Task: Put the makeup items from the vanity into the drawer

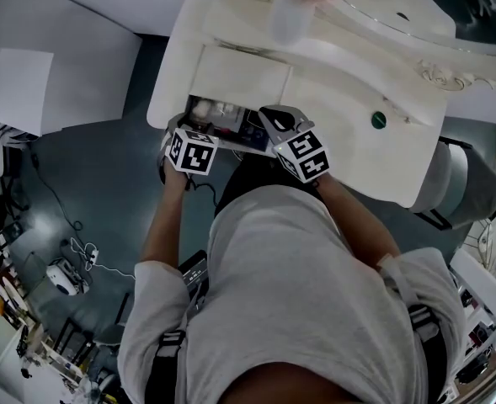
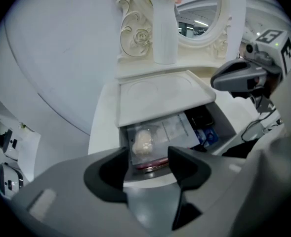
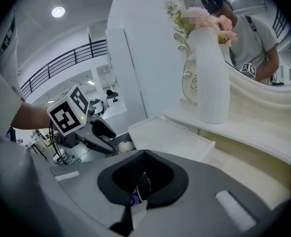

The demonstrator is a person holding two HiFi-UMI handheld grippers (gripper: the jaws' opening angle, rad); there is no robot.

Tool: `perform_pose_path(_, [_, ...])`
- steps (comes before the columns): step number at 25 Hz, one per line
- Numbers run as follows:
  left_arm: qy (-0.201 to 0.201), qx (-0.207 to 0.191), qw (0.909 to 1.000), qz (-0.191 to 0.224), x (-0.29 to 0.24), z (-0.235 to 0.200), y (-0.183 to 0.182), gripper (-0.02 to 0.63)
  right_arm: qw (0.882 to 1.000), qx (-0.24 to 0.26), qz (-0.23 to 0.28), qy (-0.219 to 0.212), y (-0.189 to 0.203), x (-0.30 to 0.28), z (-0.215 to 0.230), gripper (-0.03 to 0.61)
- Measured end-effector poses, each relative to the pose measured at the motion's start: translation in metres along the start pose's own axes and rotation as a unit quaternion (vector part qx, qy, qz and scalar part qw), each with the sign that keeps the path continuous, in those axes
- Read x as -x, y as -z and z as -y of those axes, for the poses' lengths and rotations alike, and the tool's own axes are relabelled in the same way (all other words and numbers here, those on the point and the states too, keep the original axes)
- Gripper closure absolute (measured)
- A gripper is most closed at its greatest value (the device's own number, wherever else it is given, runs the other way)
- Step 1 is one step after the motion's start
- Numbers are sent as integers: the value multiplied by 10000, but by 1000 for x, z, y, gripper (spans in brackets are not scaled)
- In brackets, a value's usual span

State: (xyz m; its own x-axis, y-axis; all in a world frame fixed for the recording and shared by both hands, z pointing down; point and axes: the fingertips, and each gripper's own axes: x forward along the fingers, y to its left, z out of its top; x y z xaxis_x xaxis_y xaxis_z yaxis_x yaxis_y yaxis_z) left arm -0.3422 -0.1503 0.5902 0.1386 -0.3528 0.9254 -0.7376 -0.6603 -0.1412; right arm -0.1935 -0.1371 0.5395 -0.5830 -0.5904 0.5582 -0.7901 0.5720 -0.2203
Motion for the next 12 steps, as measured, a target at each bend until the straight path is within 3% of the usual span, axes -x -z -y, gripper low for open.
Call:
perform_pose_path(6, [-193,-12,9987,464,21,23,-27,387,10000,-24,56,51,8,22,10,580])
perform_pose_path(12, [-244,-413,9925,1125,33,73,-73,522,9993,-159,159,291,22,58,30,580])
